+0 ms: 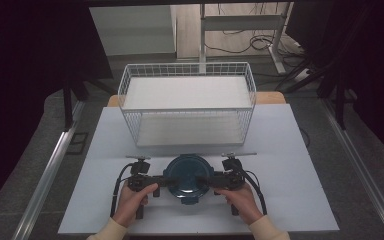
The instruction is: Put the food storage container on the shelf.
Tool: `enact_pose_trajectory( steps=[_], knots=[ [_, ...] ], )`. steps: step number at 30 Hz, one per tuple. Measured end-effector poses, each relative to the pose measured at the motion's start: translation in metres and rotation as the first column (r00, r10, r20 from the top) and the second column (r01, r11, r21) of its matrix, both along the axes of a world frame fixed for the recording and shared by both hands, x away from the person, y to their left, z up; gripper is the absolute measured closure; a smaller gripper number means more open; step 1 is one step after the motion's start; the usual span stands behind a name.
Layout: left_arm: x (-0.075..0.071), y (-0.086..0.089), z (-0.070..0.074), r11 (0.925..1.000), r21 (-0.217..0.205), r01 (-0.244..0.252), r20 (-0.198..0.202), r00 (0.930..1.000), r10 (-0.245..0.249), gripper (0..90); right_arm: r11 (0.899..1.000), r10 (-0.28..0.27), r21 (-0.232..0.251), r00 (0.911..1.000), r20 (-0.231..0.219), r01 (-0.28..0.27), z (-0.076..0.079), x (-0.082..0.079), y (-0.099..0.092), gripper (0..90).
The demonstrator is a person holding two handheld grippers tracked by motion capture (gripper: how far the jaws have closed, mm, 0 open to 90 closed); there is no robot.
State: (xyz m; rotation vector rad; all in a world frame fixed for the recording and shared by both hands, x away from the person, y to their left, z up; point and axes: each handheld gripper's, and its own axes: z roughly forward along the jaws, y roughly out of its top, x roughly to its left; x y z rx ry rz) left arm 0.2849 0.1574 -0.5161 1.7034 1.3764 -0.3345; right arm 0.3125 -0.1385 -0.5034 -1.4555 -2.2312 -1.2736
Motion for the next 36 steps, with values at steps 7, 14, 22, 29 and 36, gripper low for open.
enact_pose_trajectory(
  steps=[7, 14, 22, 29, 36],
  knots=[
    [-0.001, -0.003, -0.002, 0.9999, -0.009, 0.011, -0.015, 0.9998, -0.011, 21.7, 1.000, -0.015, 0.018, 0.9979, -0.063, 0.016, -0.004, 0.002, 0.001, 16.9],
    [-0.003, -0.002, -0.001, 0.9997, -0.020, -0.014, -0.029, 0.9995, 0.013, 26.3, 0.996, -0.046, 0.074, 0.9923, -0.115, 0.054, -0.007, 0.005, -0.007, 26.5],
    [-0.011, 0.000, 0.006, 0.9996, -0.018, -0.020, -0.001, 0.9998, 0.020, 32.1, 0.987, -0.078, 0.129, 0.9908, -0.111, 0.092, -0.003, -0.005, -0.015, 35.1],
    [-0.015, 0.001, 0.009, 0.9997, -0.023, -0.012, 0.027, 0.9996, 0.012, 36.2, 0.981, -0.102, 0.156, 0.9908, -0.089, 0.115, -0.003, -0.011, -0.018, 37.4],
    [-0.018, 0.004, 0.015, 0.9992, -0.028, -0.028, 0.072, 0.9969, 0.030, 40.2, 0.987, -0.073, 0.143, 0.9961, -0.050, 0.079, 0.002, -0.016, -0.018, 38.1]
  ],
)
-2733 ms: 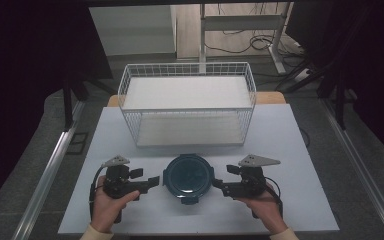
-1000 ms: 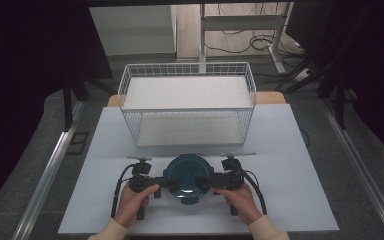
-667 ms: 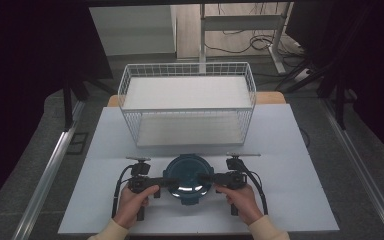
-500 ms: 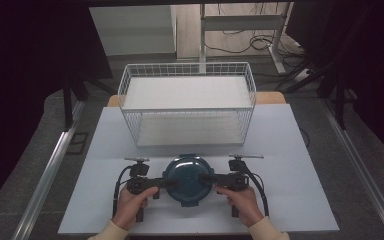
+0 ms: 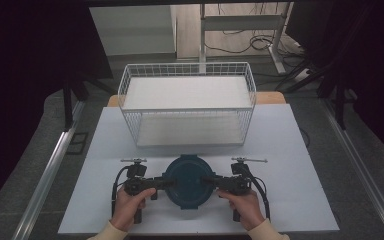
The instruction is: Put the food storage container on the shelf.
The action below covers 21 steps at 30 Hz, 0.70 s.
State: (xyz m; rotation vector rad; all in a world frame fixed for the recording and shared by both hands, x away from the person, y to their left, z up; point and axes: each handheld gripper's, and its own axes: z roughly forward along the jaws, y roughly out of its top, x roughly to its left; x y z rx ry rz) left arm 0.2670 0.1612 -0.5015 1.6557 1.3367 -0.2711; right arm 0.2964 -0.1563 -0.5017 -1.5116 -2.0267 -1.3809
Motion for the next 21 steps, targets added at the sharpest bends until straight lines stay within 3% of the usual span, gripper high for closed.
enact_pose_trajectory(
  steps=[12, 17, 21],
  knots=[
    [-0.007, 0.001, 0.015, 0.9999, 0.004, 0.012, 0.071, 0.9974, -0.012, 40.8, 1.000, 0.023, -0.012, 0.9945, 0.102, -0.022, 0.017, -0.006, 0.002, 38.3],
    [-0.011, 0.001, 0.025, 0.9999, 0.007, 0.014, 0.110, 0.9938, -0.015, 41.1, 0.999, 0.031, -0.015, 0.9887, 0.146, -0.029, 0.027, -0.009, 0.001, 38.3],
    [-0.014, 0.001, 0.031, 0.9998, 0.005, 0.021, 0.131, 0.9911, -0.022, 41.3, 0.999, 0.043, -0.031, 0.9782, 0.203, -0.038, 0.039, -0.013, 0.001, 38.2]
  ],
)
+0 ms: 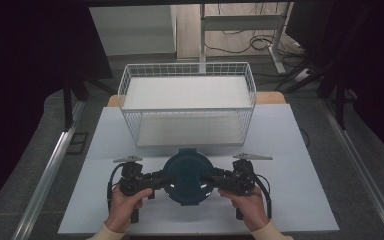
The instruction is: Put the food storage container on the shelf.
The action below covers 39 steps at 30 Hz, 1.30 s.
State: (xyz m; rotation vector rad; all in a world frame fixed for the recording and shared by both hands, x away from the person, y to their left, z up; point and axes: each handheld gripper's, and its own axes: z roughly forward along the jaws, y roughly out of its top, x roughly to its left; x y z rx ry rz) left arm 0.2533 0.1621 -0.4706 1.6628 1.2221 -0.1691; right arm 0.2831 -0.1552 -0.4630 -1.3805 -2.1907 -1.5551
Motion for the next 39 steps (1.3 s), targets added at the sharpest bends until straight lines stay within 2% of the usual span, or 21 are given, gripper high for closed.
enact_pose_trajectory(
  steps=[10, 25, 29, 33, 35, 39],
  knots=[
    [-0.004, -0.001, 0.014, 0.9999, -0.007, 0.011, 0.050, 0.9987, -0.010, 41.2, 1.000, 0.011, -0.027, 0.9958, 0.091, -0.009, 0.020, -0.007, 0.000, 38.3],
    [-0.002, 0.000, 0.028, 0.9998, -0.001, 0.019, 0.088, 0.9960, -0.019, 41.1, 0.999, 0.017, -0.034, 0.9909, 0.133, -0.013, 0.035, -0.006, 0.001, 38.4],
    [0.003, 0.001, 0.031, 0.9998, 0.004, 0.021, 0.090, 0.9957, -0.021, 40.9, 0.999, 0.018, -0.036, 0.9906, 0.135, -0.014, 0.038, -0.003, 0.002, 38.3],
    [0.015, 0.001, 0.034, 0.9996, -0.002, 0.029, 0.088, 0.9957, -0.029, 40.9, 0.999, 0.016, -0.043, 0.9903, 0.138, -0.011, 0.042, 0.006, 0.002, 38.4],
    [0.022, 0.000, 0.038, 0.9995, -0.001, 0.030, 0.091, 0.9954, -0.030, 40.9, 0.999, 0.010, -0.040, 0.9898, 0.142, -0.005, 0.045, 0.013, 0.001, 38.4],
    [0.028, -0.001, 0.046, 0.9995, 0.004, 0.032, 0.103, 0.9942, -0.033, 40.9, 0.999, 0.007, -0.034, 0.9891, 0.147, -0.002, 0.051, 0.019, 0.000, 38.4]
  ],
)
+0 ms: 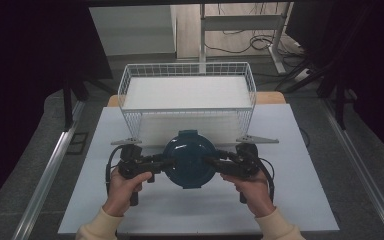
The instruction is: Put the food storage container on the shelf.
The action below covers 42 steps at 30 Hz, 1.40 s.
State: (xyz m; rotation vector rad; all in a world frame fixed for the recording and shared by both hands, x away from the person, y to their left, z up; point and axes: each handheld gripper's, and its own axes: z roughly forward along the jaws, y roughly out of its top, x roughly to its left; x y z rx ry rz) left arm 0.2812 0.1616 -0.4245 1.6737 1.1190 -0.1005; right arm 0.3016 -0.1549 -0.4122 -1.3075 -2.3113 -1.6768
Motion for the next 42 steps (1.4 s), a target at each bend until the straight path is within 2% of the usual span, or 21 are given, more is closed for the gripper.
enact_pose_trajectory(
  steps=[5, 8, 9, 12, 19, 22, 23, 34, 38, 42],
  knots=[
    [0.004, 0.000, 0.014, 1.0000, -0.007, 0.000, 0.016, 0.9999, 0.000, 40.9, 1.000, 0.000, -0.002, 0.9998, 0.020, 0.000, 0.013, 0.004, 0.000, 38.4],
    [0.007, 0.000, 0.022, 0.9999, -0.013, 0.000, 0.024, 0.9997, 0.001, 40.9, 1.000, 0.002, -0.008, 0.9991, 0.042, -0.001, 0.028, 0.007, 0.000, 38.5],
    [0.010, 0.000, 0.029, 0.9999, -0.015, 0.001, 0.030, 0.9995, 0.000, 40.9, 1.000, 0.001, -0.010, 0.9990, 0.045, -0.001, 0.031, 0.008, 0.000, 38.5],
    [0.015, 0.001, 0.034, 0.9999, -0.016, 0.004, 0.032, 0.9995, -0.003, 40.9, 1.000, -0.003, -0.005, 0.9988, 0.049, 0.003, 0.041, 0.014, 0.001, 38.5],
    [0.029, 0.003, 0.058, 1.0000, -0.009, 0.001, 0.054, 0.9985, 0.000, 40.9, 1.000, 0.001, 0.000, 0.9980, 0.063, -0.001, 0.060, 0.027, 0.002, 38.5],
    [0.031, 0.003, 0.064, 0.9999, -0.010, 0.001, 0.058, 0.9983, 0.000, 40.9, 1.000, 0.001, -0.001, 0.9976, 0.070, -0.001, 0.065, 0.029, 0.002, 38.5],
    [0.032, 0.003, 0.069, 0.9999, -0.010, 0.001, 0.066, 0.9978, -0.001, 40.9, 1.000, 0.003, -0.003, 0.9972, 0.075, -0.003, 0.072, 0.031, 0.002, 38.5],
    [0.042, 0.002, 0.091, 1.0000, -0.003, 0.003, 0.090, 0.9959, -0.003, 40.9, 1.000, 0.003, 0.001, 0.9958, 0.092, -0.003, 0.093, 0.039, 0.001, 38.7],
    [0.050, 0.004, 0.097, 1.0000, -0.009, 0.003, 0.090, 0.9959, -0.002, 40.8, 1.000, 0.003, -0.004, 0.9961, 0.088, -0.003, 0.100, 0.046, 0.003, 38.8],
    [0.060, 0.005, 0.108, 0.9998, -0.017, 0.003, 0.093, 0.9957, -0.001, 40.8, 1.000, 0.000, -0.003, 0.9944, 0.106, 0.000, 0.111, 0.055, 0.003, 39.0]
  ],
)
